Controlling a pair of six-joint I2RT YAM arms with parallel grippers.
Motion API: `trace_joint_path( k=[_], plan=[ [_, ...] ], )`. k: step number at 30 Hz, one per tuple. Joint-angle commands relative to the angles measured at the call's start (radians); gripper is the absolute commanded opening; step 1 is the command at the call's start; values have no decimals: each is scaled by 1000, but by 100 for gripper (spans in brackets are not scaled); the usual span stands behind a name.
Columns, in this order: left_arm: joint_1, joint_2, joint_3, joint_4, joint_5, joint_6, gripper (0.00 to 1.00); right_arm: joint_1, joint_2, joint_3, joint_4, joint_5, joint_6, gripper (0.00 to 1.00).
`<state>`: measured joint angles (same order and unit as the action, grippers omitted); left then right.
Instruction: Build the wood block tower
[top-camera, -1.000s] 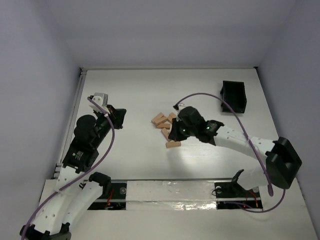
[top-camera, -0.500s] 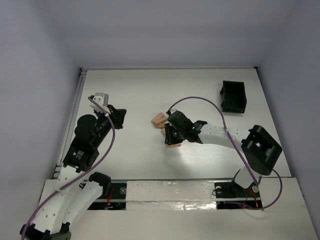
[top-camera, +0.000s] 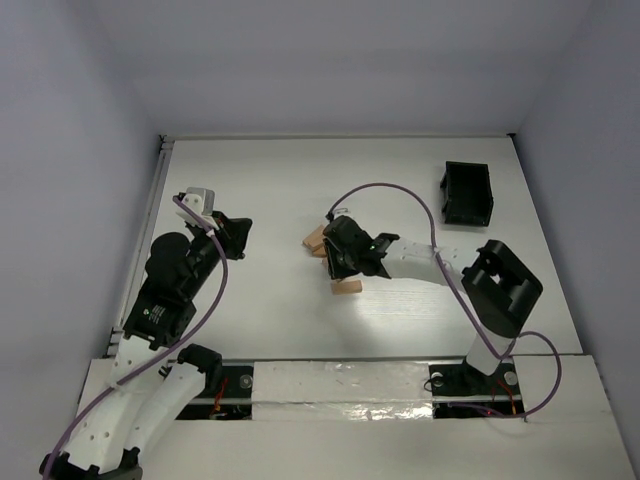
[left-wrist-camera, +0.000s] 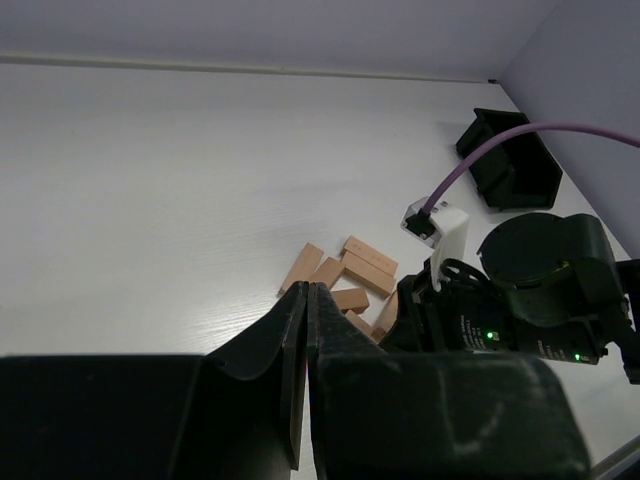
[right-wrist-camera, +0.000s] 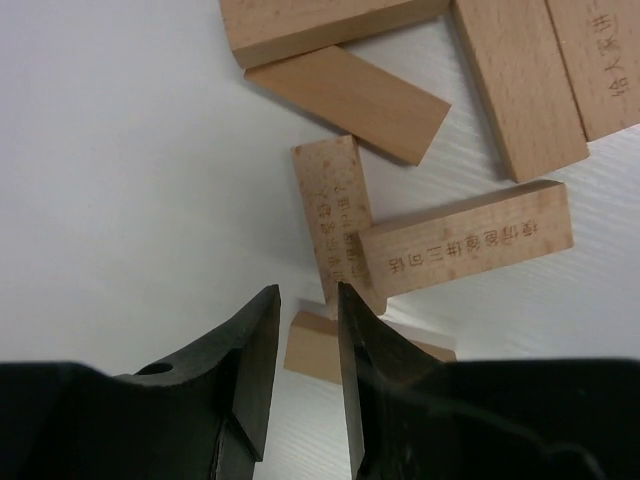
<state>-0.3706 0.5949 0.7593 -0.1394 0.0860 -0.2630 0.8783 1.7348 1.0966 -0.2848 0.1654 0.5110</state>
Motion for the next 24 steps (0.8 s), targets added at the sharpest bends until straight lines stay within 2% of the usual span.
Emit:
trace_joint_path(
  k=[1, 9, 24],
  plan=[
    [7, -9, -8, 47, 23, 2, 0, 5, 37, 48, -37, 75, -28, 36],
    [7, -7, -8, 47, 34, 2, 0, 5, 81, 69, -54, 76, -49, 42],
    [7, -3, -8, 47, 37, 2, 0, 5, 215, 197, -24, 30, -182, 37]
  ],
)
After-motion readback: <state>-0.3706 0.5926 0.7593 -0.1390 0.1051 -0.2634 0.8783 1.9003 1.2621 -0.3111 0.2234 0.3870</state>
